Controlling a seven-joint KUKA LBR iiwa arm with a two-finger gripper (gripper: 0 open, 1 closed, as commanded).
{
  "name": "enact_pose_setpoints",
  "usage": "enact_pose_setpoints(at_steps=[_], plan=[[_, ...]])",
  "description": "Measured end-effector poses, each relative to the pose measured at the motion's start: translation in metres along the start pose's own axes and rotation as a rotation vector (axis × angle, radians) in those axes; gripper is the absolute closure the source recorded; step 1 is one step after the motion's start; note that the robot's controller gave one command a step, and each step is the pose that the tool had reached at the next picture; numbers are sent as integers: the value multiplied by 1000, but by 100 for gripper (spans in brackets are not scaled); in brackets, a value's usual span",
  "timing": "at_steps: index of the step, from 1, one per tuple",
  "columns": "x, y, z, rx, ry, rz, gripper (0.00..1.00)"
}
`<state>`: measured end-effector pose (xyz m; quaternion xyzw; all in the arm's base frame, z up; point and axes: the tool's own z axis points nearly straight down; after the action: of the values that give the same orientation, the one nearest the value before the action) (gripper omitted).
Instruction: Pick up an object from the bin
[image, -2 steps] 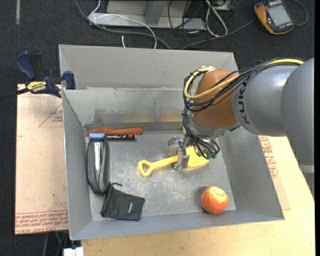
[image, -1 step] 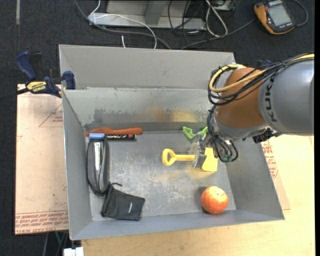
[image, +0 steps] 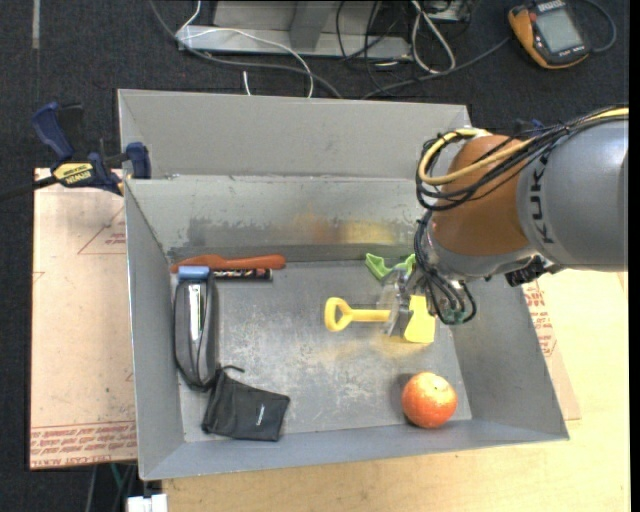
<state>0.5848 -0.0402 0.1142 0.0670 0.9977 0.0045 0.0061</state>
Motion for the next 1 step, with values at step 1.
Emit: enact_pose_setpoints(at_steps=[1], plan=[[-21,16,-7,0,-1,-147,100]])
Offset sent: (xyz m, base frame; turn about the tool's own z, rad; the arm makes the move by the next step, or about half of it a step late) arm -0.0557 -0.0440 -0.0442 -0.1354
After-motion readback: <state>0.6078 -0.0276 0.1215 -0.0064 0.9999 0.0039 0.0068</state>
